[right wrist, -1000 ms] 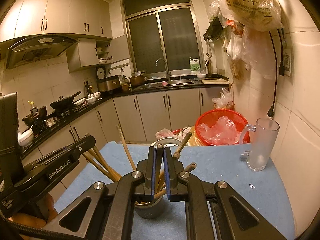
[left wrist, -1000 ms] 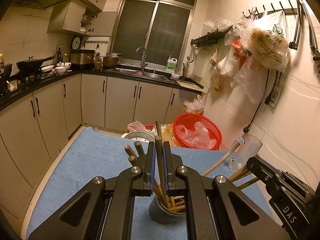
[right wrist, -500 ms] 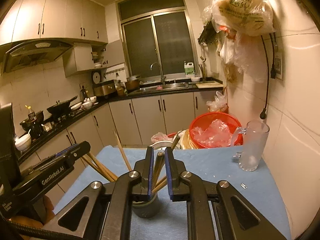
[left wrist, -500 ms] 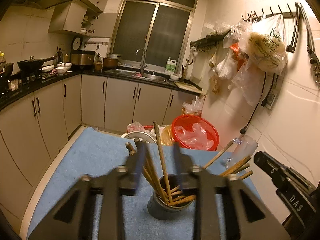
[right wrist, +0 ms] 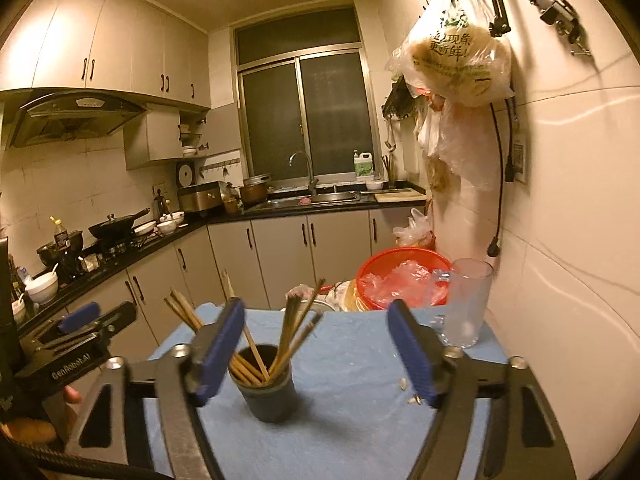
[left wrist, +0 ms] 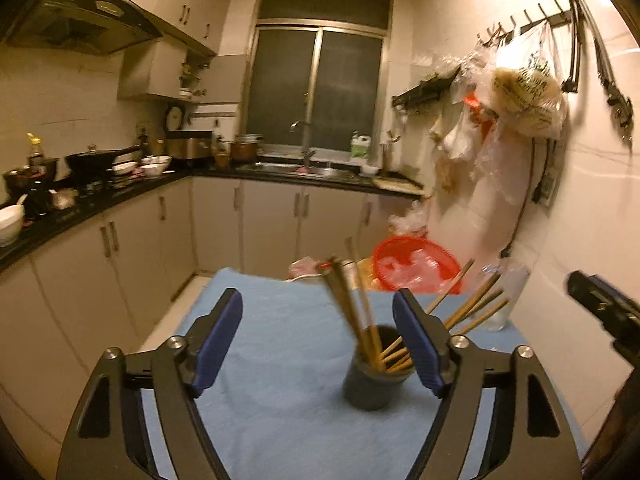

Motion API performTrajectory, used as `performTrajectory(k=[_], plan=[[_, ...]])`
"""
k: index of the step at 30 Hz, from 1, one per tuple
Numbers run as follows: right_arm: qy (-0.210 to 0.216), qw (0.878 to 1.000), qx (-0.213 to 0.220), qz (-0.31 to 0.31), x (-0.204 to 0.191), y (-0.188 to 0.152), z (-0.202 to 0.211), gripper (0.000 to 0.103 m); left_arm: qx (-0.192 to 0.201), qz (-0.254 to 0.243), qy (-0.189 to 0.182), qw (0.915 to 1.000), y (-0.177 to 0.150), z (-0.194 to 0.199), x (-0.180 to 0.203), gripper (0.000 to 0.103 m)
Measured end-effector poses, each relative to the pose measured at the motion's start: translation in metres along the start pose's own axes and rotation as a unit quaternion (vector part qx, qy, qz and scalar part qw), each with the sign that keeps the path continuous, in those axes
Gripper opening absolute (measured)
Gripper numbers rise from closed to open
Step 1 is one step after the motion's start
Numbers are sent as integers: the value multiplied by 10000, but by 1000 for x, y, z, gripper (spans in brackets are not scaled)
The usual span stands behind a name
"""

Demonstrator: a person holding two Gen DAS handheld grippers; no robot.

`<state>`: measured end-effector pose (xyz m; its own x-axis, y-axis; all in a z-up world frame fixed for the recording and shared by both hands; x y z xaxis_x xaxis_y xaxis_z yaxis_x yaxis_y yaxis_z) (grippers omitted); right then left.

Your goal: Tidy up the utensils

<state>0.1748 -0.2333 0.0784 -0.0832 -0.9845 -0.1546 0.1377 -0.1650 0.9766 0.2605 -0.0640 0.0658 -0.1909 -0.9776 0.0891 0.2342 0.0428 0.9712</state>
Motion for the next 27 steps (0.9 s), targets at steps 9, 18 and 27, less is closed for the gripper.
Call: performTrajectory(k=[9,18,27], plan=[[107,9997,-177,-163,3,-37,41,103,-134,-14,314,9994,-34,47,-24,93],[176,9994,-299,60,-12,-74,65,103,53,-132,580,9982,-51,88,-24,102],[180,9996,-52,191,-18,-98,94,103,121,-1,723,9973,-61,113,-31,103]])
Point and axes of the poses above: each gripper's, at about its wrist camera, not at the fingertips, and z roughly against the way its jaws point, x to its right, y to its top, the point moved 5 cm from there along -z, roughly the way its jaws point, and after that the axes turned 8 degrees about x, right-handed, at the moved point
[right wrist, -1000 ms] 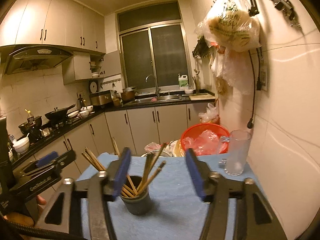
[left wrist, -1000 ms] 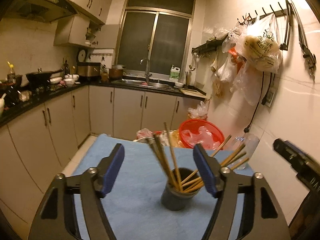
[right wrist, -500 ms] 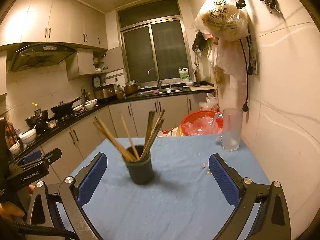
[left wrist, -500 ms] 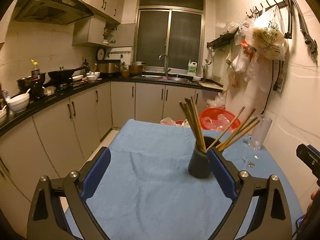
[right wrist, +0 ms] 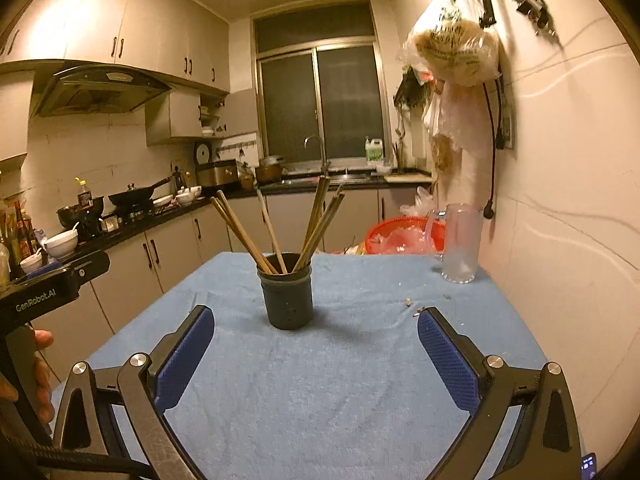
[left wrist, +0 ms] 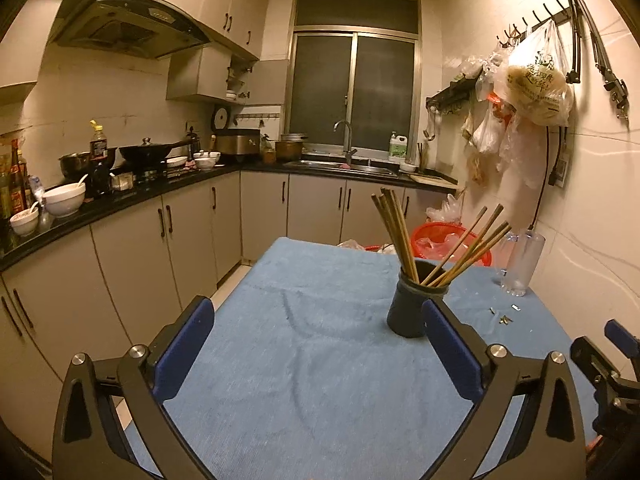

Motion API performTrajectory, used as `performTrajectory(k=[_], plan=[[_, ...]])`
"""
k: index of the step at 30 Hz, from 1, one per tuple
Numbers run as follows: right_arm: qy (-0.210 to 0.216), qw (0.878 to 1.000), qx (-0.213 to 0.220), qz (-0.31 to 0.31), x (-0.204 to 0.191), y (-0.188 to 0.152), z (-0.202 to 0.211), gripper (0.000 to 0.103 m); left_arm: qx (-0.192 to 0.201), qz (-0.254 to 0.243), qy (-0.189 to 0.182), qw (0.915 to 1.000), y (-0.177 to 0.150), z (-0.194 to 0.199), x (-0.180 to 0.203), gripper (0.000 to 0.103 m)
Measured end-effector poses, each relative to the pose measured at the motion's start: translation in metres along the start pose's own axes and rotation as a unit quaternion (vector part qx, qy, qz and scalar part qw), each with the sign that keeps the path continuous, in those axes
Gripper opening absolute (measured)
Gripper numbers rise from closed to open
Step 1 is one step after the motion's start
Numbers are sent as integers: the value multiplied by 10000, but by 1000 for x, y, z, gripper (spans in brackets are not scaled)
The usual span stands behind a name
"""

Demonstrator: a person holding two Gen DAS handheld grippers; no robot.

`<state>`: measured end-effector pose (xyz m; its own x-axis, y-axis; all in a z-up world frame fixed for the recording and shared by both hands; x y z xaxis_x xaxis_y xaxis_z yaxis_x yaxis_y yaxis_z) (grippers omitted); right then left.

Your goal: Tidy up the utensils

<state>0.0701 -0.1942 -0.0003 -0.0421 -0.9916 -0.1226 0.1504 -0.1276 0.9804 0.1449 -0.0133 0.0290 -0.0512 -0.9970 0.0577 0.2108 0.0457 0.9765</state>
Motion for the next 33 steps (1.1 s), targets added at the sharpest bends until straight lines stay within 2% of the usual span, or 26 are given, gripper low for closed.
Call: performTrajectory(k=[5,11,18,26,33], plan=[[-21,9999,73,91,-4,-4,9,103,-110,21,75,9999,-12,6,-5,103],[22,10000,16,52,-5,-12,15,103,-36,-91,227,9997,-18,19,-7,103],[47,9997,162,153,-10,-10,27,103,163,-39,287,9994,-14,34,-10,103],[72,9995,204,211,-15,-8,35,103,357,-184,521,9978,-10,48,-13,103],[90,9992,307,257,-18,-1,43,103,531,-193,382,9977,-3,63,-10,103]])
Point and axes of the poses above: each gripper's, at about its wrist camera, not at the fingertips, and z roughly against the way its jaws point, x to its right, y to its top, the point moved 5 cm from there along -z, roughly the way its jaws point, and after that the axes turned 8 degrees about x, right-handed, at the moved point
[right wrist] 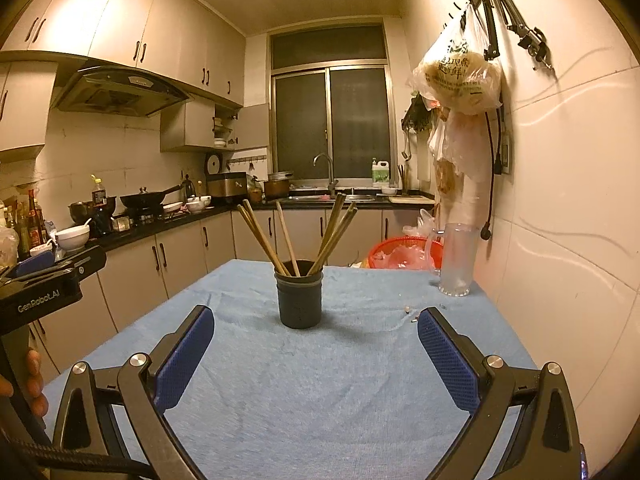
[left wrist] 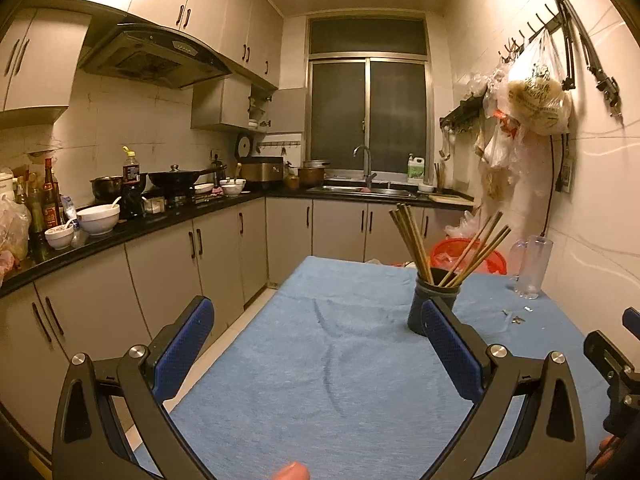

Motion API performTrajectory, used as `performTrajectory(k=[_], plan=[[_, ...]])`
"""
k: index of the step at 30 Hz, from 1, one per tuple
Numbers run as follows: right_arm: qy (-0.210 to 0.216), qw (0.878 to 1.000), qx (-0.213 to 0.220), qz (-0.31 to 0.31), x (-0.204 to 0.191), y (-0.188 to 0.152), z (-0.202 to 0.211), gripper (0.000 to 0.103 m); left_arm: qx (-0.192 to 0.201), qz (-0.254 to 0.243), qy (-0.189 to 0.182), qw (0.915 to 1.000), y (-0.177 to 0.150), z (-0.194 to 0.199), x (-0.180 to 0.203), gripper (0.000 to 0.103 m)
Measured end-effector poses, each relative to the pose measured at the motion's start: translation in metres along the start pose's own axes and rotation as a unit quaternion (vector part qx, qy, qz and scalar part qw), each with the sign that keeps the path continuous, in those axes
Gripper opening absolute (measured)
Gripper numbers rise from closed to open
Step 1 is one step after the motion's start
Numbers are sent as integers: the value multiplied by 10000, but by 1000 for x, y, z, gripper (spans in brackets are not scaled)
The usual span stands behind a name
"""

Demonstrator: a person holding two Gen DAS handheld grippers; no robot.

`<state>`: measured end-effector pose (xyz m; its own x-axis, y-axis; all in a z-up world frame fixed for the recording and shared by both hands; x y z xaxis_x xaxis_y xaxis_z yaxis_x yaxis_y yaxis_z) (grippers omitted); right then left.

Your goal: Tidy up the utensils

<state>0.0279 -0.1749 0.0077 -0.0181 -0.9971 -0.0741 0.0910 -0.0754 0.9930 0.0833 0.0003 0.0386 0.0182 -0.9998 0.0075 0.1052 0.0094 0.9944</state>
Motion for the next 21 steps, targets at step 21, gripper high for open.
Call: performTrajectory(k=[21], plan=[[-5,9999,96,-66,1,2,8,103,117,-90,-204,9997,3,17,9,103]])
Point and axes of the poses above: each gripper's, at about its wrist camera, not at the fingertips, and z roughly against the way its jaws point, x to its right, y to its top, the point moved 5 cm from there along -z, roughly the way its jaws point, and after that the axes turned 8 degrees about x, right-handed, at the moved point
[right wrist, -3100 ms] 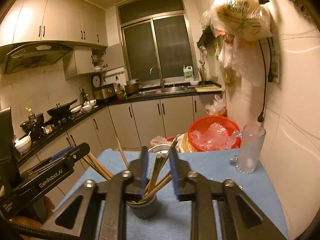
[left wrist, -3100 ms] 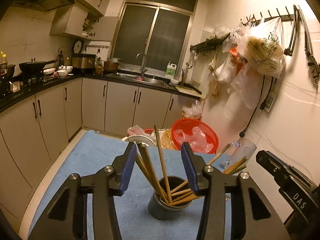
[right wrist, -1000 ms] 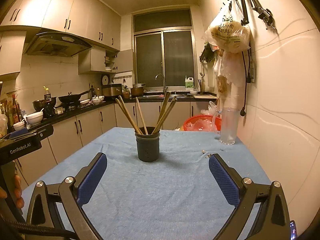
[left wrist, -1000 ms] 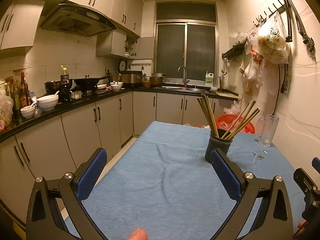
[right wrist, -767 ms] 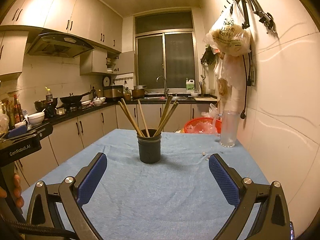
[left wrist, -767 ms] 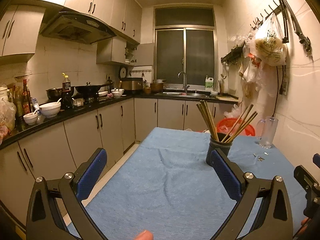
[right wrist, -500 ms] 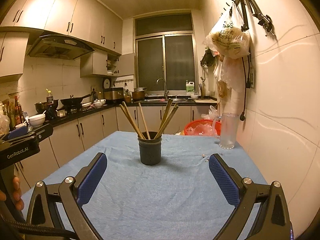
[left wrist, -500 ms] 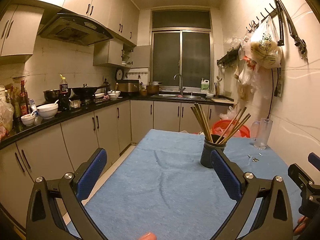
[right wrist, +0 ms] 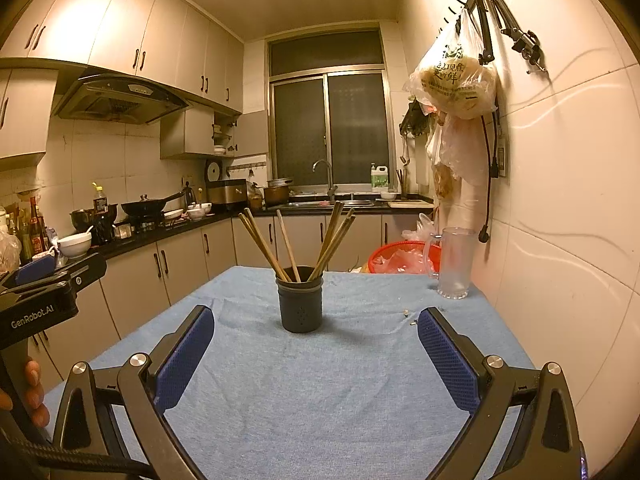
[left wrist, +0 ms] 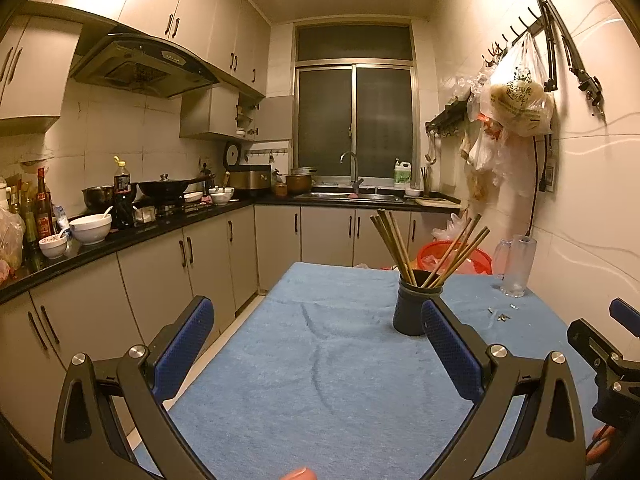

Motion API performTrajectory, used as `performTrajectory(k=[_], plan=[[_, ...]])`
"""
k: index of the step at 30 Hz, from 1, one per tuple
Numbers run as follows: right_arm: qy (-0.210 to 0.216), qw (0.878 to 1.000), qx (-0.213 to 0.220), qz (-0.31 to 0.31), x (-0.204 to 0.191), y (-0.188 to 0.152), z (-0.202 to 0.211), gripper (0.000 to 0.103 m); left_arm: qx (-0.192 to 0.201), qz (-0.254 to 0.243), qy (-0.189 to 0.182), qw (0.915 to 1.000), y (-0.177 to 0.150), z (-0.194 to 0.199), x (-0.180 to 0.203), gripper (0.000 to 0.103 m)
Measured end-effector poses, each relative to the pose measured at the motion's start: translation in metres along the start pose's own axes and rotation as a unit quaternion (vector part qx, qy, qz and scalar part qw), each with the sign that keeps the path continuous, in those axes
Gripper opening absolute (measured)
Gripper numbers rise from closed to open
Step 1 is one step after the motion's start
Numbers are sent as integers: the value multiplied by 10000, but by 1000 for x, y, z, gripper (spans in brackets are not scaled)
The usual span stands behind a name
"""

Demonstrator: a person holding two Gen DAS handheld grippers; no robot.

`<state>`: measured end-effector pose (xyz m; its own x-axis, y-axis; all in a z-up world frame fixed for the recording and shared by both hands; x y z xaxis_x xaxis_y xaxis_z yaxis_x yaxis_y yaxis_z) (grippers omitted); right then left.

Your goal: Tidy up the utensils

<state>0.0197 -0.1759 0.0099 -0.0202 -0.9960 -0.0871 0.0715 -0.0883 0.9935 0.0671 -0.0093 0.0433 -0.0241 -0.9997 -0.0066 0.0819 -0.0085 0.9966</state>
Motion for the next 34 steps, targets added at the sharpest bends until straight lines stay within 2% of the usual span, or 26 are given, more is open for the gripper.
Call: performTrajectory(k=[18,34], plan=[[2,10000,18,6,-1,1,2,103,82,73,-27,9999,0,4,1,103],[62,9999,-110,2,-1,-2,-9,103,1,72,-53,10000,-2,2,3,103]])
Point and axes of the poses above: each gripper's, at about its wrist camera, not at the fingertips, and z roughly against the way its jaws point, x to its right, y to its top, the point moved 5 cm from there along -z, roughly the way its jaws point, and after that the axes turned 8 degrees about x, right-handed, at the moved point
